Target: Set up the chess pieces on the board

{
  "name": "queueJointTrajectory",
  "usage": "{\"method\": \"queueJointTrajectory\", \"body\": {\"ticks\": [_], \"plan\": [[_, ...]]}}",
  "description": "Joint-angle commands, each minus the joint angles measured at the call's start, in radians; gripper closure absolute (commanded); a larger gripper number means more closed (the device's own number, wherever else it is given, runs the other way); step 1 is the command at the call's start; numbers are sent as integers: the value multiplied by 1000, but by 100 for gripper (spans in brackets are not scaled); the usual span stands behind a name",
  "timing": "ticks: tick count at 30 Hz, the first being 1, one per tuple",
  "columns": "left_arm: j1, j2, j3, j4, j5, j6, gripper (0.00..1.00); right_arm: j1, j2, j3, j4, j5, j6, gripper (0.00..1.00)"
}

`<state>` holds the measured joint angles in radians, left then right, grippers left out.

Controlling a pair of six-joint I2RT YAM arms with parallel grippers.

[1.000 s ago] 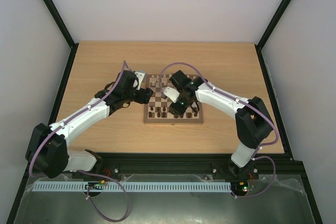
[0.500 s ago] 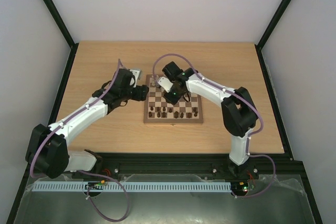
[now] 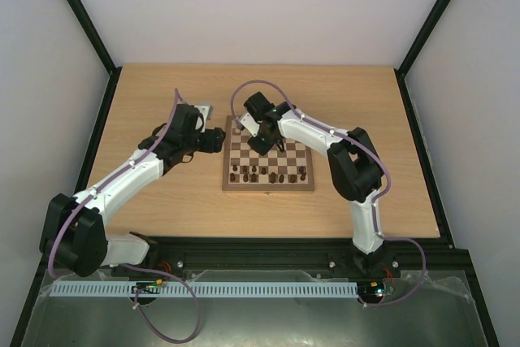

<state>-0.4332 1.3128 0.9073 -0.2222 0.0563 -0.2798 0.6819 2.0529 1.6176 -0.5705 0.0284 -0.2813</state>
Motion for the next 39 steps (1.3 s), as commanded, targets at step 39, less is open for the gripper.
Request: {"method": "queueJointTrajectory", "body": {"ticks": [39], "plan": [[86, 133, -15, 234, 640, -335, 31, -5, -294, -163, -63, -231, -23, 93]]}}
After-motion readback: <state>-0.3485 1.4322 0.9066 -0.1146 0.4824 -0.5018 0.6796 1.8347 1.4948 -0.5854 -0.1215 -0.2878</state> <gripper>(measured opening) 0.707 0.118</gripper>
